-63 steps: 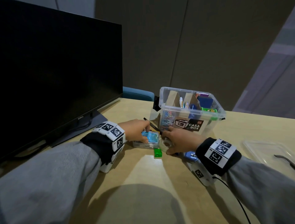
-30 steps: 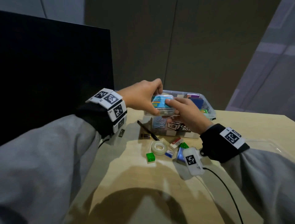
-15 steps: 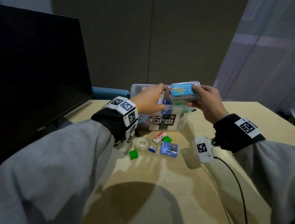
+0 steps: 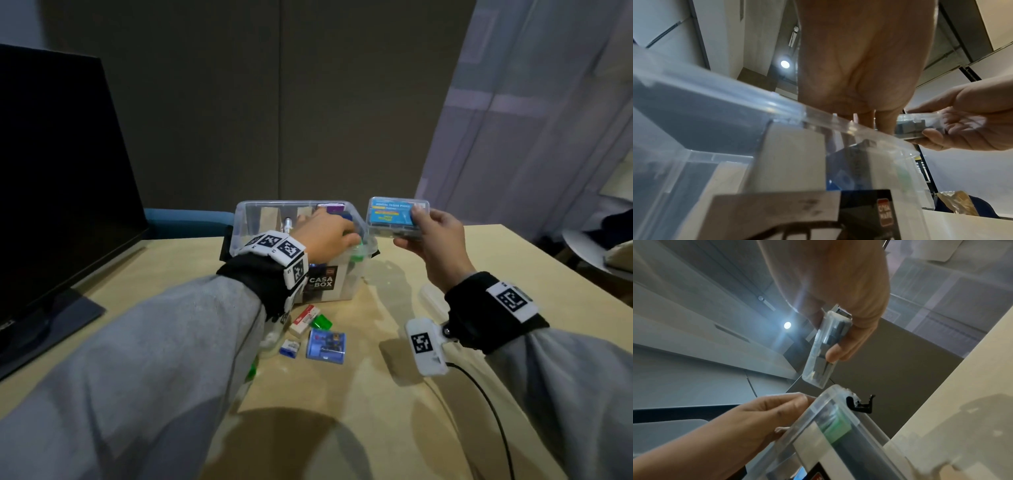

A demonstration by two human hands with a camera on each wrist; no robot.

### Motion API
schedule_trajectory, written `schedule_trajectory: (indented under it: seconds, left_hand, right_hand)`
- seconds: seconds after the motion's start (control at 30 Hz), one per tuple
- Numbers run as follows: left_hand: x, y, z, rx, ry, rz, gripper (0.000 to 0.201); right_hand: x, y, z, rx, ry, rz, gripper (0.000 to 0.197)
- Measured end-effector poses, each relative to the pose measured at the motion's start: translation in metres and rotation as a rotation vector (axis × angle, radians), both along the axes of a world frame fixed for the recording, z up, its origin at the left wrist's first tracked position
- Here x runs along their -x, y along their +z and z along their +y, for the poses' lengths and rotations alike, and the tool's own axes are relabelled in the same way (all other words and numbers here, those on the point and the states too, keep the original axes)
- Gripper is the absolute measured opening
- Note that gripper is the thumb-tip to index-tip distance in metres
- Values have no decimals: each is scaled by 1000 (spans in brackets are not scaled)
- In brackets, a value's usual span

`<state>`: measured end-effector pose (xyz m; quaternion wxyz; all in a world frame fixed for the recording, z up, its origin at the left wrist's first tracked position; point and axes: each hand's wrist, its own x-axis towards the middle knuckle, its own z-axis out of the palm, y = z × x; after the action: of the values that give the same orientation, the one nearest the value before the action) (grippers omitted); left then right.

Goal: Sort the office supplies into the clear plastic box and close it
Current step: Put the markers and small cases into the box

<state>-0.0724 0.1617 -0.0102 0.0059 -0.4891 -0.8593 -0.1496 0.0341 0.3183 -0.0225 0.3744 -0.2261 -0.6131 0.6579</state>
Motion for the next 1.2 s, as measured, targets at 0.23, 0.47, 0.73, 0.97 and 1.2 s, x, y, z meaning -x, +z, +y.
schedule_trajectory:
  seconds: [0.23, 0.47, 0.73, 0.97, 1.2]
  left_hand:
    - [28, 12, 13, 199, -11, 76, 34]
    - [37, 13, 17, 106, -115, 94, 33]
    - [49, 1, 16, 12, -103, 205, 17]
    - [58, -14, 9, 43, -90, 202, 24]
    - [63, -6, 2, 26, -154, -242, 38]
  right_hand:
    - [1, 4, 4, -71, 9, 36, 35]
    - [7, -4, 5, -152, 68, 34, 33]
    - [14, -5, 10, -272, 107, 49, 31]
    - [9, 5, 8, -628, 236, 20, 37]
    - [13, 3, -4, -831, 245, -1, 40]
